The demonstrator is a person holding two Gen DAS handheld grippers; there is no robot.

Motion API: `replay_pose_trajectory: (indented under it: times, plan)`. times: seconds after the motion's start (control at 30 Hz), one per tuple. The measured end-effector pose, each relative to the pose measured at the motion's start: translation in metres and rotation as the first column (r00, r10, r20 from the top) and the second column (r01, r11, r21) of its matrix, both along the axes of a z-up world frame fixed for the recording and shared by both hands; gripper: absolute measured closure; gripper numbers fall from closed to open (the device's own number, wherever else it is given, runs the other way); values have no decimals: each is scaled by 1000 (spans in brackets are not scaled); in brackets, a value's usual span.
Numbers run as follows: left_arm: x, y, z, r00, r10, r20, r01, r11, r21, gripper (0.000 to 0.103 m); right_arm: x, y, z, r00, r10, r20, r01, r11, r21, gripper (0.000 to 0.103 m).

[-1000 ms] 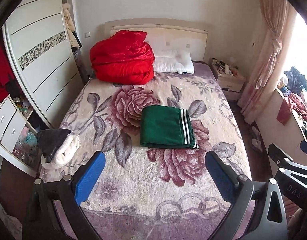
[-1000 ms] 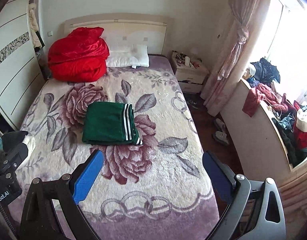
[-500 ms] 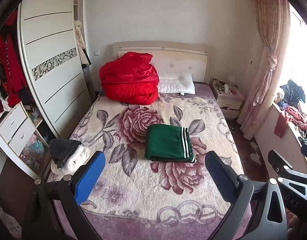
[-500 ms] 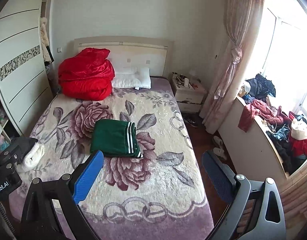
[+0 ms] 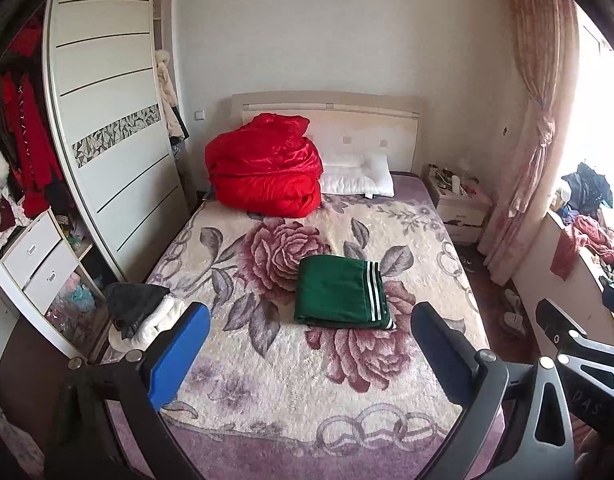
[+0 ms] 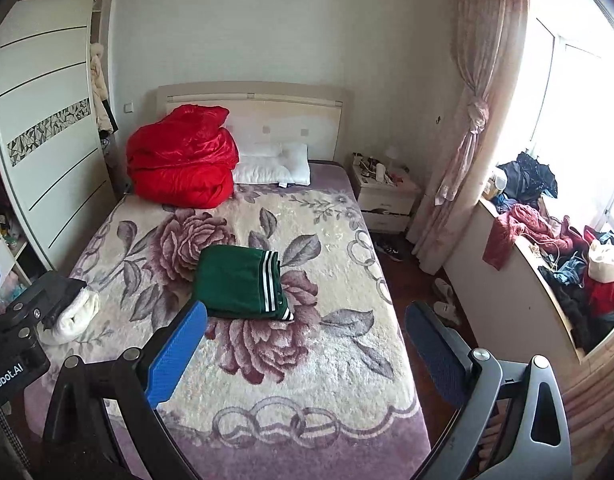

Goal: Fold large clothes

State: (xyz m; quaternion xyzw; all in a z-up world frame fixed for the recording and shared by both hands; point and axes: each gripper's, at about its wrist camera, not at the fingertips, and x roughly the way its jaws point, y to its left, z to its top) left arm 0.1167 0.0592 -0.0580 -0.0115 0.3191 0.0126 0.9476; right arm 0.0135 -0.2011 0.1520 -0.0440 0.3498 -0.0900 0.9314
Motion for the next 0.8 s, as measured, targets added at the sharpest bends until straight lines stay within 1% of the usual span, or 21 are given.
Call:
replay_pose_trajectory:
  times: [0.5, 0.57, 0.8]
  plan:
    - [-4, -2, 0, 1000, -2, 3, 2, 1000, 5, 0, -10, -8, 6, 1000, 4, 3, -4, 1000, 15, 2]
    - [-3, -3, 0, 1000, -3, 5, 3, 1000, 4, 0, -4, -8, 7, 1000, 8, 1, -8, 1000, 14, 2]
    - [-5, 1, 2, 1000, -6, 8, 6, 1000, 13, 0, -2, -5, 7, 1000, 16, -1, -16, 1000, 17, 2]
